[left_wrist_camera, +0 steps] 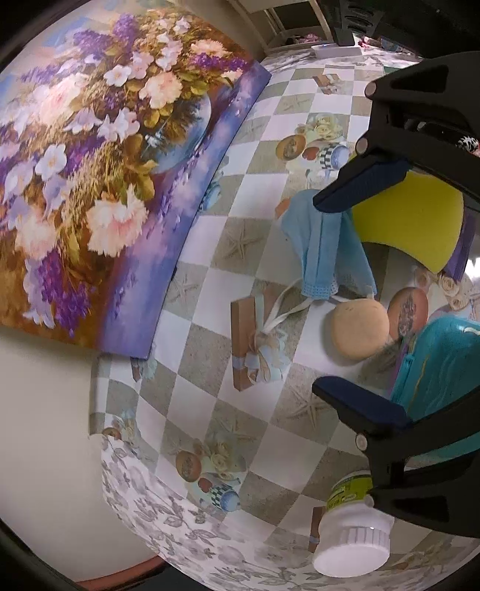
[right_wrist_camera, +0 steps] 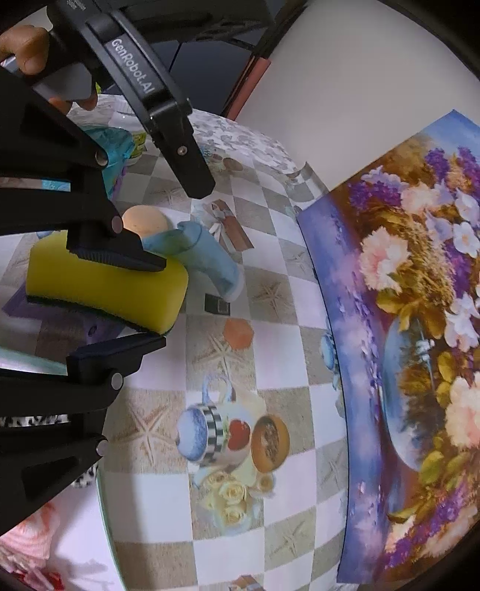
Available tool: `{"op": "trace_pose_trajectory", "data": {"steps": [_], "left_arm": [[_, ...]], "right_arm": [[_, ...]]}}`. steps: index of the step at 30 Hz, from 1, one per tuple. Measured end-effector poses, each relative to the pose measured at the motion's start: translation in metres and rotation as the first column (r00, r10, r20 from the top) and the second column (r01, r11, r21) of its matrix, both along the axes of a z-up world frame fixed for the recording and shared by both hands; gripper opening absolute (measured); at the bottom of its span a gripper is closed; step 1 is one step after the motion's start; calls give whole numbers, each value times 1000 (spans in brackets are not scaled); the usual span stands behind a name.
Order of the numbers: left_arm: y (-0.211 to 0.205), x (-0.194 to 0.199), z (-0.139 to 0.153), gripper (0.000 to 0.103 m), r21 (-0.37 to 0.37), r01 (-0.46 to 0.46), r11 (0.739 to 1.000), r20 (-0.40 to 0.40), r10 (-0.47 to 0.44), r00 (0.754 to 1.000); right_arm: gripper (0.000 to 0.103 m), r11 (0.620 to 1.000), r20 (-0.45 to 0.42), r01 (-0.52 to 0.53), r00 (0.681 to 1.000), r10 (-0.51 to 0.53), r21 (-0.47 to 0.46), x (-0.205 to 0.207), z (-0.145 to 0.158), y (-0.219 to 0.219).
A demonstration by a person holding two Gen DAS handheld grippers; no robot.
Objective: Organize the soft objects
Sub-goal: 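Hold the yellow sponge with the right tool while the left tool reaches the blue face mask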
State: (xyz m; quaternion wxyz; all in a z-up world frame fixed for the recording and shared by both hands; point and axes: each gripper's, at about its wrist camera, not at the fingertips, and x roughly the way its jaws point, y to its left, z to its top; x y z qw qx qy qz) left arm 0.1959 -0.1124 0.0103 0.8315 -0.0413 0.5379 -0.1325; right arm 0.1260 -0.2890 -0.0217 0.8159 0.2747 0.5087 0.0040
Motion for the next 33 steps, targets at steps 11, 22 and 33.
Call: {"op": "trace_pose_trajectory", "data": {"steps": [11, 22, 33], "left_arm": [[-31, -9, -4, 76, -13, 71, 997, 10, -71, 997], [-47, -10, -22, 64, -12, 120, 993, -31, -121, 992], [-49, -12, -29, 53, -32, 146, 989, -81, -148, 986]], "right_arm": [[37, 1000, -4, 14, 1000, -14, 27, -11, 1, -19], [37, 997, -11, 37, 999, -36, 71, -17, -5, -34], [37, 996, -12, 42, 999, -41, 83, -17, -6, -37]]}}
